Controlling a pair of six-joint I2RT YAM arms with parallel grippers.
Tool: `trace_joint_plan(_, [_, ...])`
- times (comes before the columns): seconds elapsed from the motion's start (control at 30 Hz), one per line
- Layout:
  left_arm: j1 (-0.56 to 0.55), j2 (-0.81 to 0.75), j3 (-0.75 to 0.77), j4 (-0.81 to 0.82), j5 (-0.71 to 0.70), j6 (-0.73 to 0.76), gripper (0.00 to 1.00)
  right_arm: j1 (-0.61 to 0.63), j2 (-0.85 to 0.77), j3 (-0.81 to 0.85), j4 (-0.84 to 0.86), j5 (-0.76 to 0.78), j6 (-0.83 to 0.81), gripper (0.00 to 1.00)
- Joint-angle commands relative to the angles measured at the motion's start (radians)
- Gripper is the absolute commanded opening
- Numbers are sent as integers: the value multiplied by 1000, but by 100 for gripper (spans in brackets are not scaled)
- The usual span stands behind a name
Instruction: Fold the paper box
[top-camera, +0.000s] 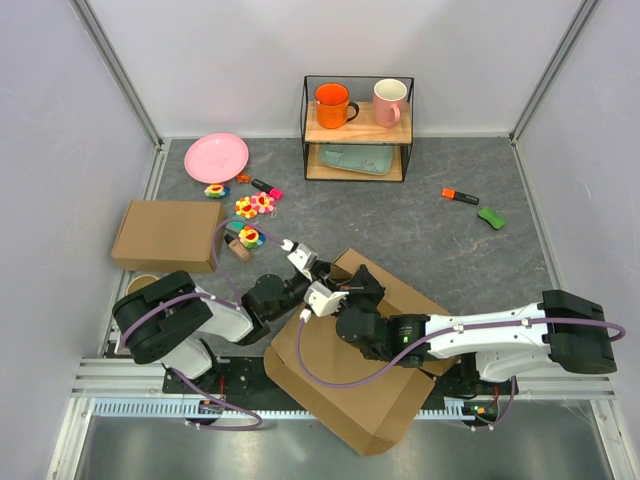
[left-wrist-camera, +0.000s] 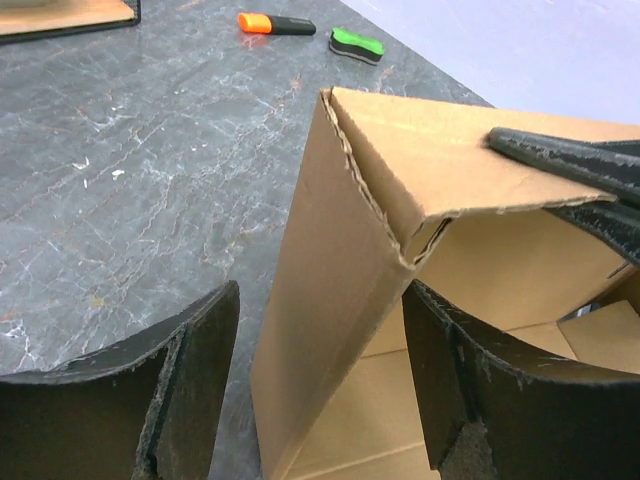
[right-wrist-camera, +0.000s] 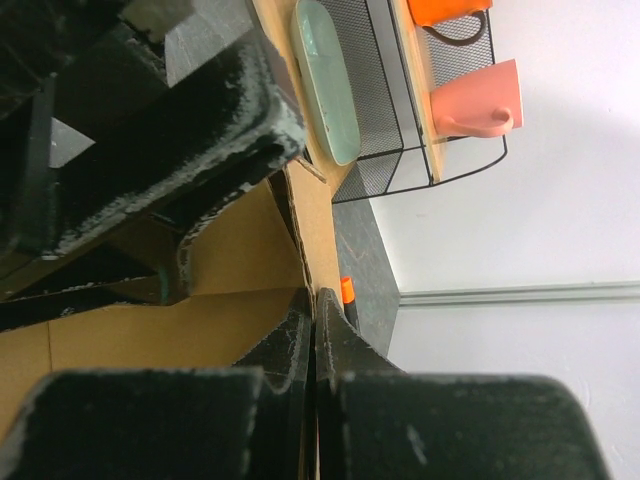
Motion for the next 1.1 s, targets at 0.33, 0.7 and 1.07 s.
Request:
trace_joint_plan(0.33, [7,9,60,387,5,106,21,20,61,-44,-79,-255,159,0])
trace_joint_plan(0.7, [7,-29,85,272,47,158,2,26,-12,29,-108,-210,234,42])
trace_joint_plan(1.07, [7,-139,114,34,-26,209,2,38,-230,151,-295,-308,331,98])
